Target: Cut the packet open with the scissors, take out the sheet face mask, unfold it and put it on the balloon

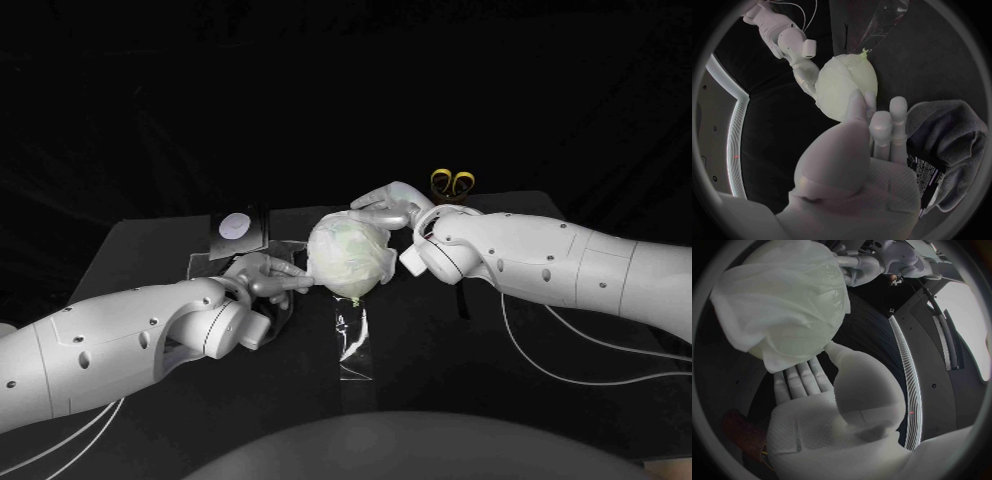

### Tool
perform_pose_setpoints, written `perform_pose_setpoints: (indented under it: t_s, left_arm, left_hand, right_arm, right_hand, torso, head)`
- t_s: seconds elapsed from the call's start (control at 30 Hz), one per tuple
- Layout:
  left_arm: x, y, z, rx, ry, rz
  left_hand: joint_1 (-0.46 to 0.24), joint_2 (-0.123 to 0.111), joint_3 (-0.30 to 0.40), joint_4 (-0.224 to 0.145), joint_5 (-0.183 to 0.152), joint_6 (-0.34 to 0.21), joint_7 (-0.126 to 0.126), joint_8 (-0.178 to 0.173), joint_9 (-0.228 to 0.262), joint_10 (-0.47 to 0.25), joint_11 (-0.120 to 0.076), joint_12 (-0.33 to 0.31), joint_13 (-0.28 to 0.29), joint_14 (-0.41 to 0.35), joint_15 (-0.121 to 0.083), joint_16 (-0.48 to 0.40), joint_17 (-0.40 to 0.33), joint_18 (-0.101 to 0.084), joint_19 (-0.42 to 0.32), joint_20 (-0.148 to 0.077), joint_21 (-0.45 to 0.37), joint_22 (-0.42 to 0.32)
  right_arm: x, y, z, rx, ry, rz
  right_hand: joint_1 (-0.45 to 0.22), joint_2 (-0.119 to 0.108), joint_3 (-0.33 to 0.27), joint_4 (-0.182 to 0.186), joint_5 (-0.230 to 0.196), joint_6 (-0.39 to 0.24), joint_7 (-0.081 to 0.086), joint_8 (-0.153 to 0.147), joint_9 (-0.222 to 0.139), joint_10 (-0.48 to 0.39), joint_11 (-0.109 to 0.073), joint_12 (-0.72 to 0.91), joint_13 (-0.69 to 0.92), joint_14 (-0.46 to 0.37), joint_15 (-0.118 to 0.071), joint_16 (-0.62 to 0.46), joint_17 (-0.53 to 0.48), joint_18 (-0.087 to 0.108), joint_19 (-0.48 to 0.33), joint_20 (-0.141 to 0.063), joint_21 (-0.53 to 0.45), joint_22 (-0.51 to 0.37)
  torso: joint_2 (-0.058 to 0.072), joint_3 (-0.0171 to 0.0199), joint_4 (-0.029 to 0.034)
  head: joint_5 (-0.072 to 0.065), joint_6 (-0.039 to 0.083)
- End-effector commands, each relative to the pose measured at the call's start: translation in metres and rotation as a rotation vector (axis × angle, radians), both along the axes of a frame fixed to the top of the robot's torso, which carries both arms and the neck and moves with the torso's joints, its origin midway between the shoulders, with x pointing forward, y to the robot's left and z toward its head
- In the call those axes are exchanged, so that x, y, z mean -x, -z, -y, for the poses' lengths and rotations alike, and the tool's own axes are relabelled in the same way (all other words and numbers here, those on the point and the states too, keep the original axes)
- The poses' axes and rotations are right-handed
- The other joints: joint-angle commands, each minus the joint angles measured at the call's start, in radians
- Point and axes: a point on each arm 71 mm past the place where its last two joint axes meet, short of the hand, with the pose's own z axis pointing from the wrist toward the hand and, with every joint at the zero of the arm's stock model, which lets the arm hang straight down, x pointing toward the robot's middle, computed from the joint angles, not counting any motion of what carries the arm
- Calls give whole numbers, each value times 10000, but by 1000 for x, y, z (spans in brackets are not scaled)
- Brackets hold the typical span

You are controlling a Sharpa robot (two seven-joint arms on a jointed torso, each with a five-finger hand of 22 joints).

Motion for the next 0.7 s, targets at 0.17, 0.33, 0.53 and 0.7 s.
perform_pose_setpoints:
  t_s: [0.17, 0.33, 0.53, 0.7]
  left_arm:
    - [0, 1, -8, -112, -147, 84]
    - [-2, 1, -12, -238, -240, 312]
    - [-2, 0, -11, -279, -143, 384]
    - [-2, 0, -10, -339, -9, 460]
  left_hand:
    - [413, 564, 125, 84, 268, 110, -2, -75, -35, 92, -67, 56, 52, 131, -112, 45, 41, 78, -146, -4, 67, 53]
    - [415, 502, 198, 123, 367, 128, -4, -100, -55, 82, -69, 68, 64, 125, -116, 53, 54, 74, -164, -9, 109, 103]
    - [363, -773, 2248, 1352, 742, 270, 9, -249, -180, 15, -48, 203, 183, 121, -121, 118, 119, 71, -312, -8, 332, 317]
    - [-1767, -3580, 8592, 1254, 515, 419, -72, -45, -58, 63, 95, 626, 494, 208, 71, 235, 156, 118, -262, 194, 642, 515]
  right_arm:
    - [3, 3, -2, 152, -327, -129]
    - [2, 3, -1, 255, -369, -99]
    - [2, 3, -1, 337, -401, -71]
    - [3, 3, -1, 383, -434, -58]
  right_hand:
    - [15, -189, 101, -160, -79, 77, 928, -48, -38, -108, -13, 47, 3, -138, 20, -85, -56, 79, -48, -15, 6, -33]
    - [157, -348, 194, -450, -144, 159, 917, -53, -65, -111, -14, 50, 5, -131, 20, -96, -89, 77, -51, -16, 4, -61]
    - [235, -456, 222, -612, -174, 197, 912, -54, -77, -96, -19, 53, 7, -102, 15, -93, -100, 80, -42, -17, 5, -74]
    - [279, -501, 244, -700, -180, 215, 909, -53, -84, -96, -21, 54, 8, -58, 13, -86, -101, 83, -41, -17, 4, -84]
  torso:
    - [4, -5, 1]
    - [7, -8, -1]
    - [9, -8, 3]
    - [3, 0, 0]
  head:
    - [-20, 3]
    - [-23, 3]
    - [-31, 3]
    - [-26, 3]
